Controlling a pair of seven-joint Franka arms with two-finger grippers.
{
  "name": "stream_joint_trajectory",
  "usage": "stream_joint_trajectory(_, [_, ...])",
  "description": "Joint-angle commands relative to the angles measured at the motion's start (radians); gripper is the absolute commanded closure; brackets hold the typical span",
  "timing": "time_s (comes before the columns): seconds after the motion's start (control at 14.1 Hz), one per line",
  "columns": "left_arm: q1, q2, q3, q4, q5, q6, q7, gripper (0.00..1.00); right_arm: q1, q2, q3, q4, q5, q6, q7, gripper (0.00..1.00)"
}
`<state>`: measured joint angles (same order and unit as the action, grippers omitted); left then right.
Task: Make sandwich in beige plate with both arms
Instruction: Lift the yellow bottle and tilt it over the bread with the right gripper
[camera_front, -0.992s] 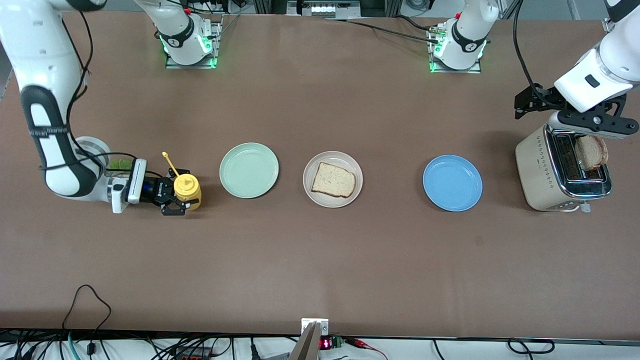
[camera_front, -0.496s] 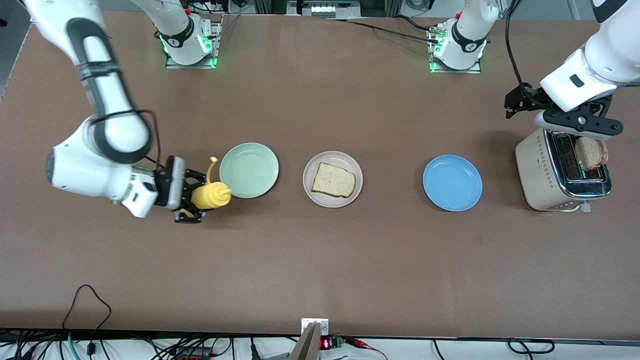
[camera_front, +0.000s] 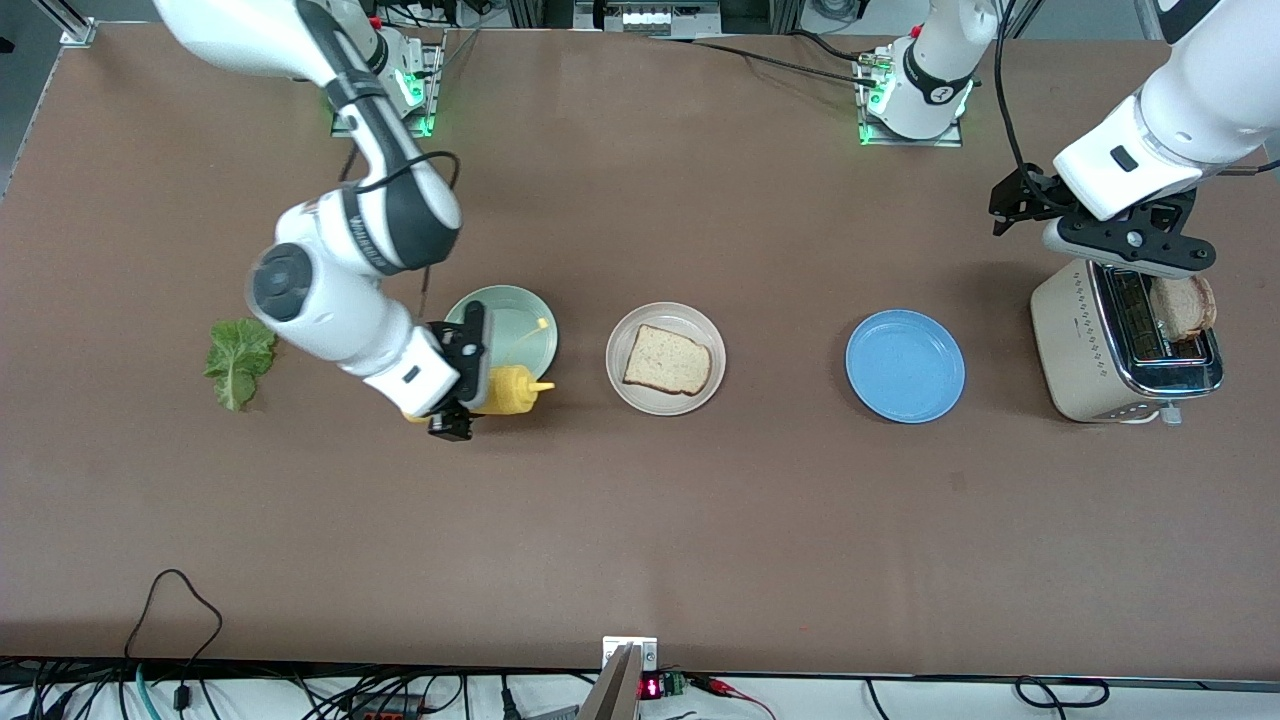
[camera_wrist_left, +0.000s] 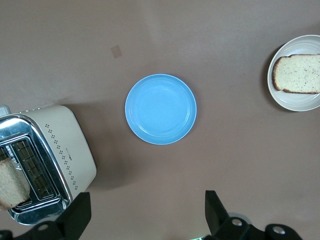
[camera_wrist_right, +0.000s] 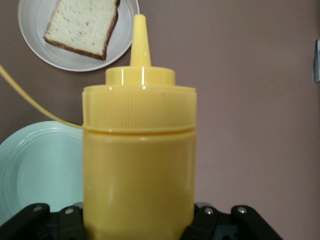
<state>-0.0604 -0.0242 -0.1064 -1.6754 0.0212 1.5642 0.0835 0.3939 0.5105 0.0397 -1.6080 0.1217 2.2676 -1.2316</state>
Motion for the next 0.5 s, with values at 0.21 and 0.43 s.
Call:
stream_joint_trajectory(0.21, [-0.002,0.01,-0.013,0.029,0.017,0.001,-0.008,0.0,0.196,0.077,-0.012,0.062,-0.428,-0.01,0.444,0.77])
stream_joint_trajectory(0.43, [-0.002,0.01,-0.018,0.029,0.017,-0.001,-0.008,0.0,0.275,0.123,-0.012,0.079,-0.606,-0.039,0.614,0.77])
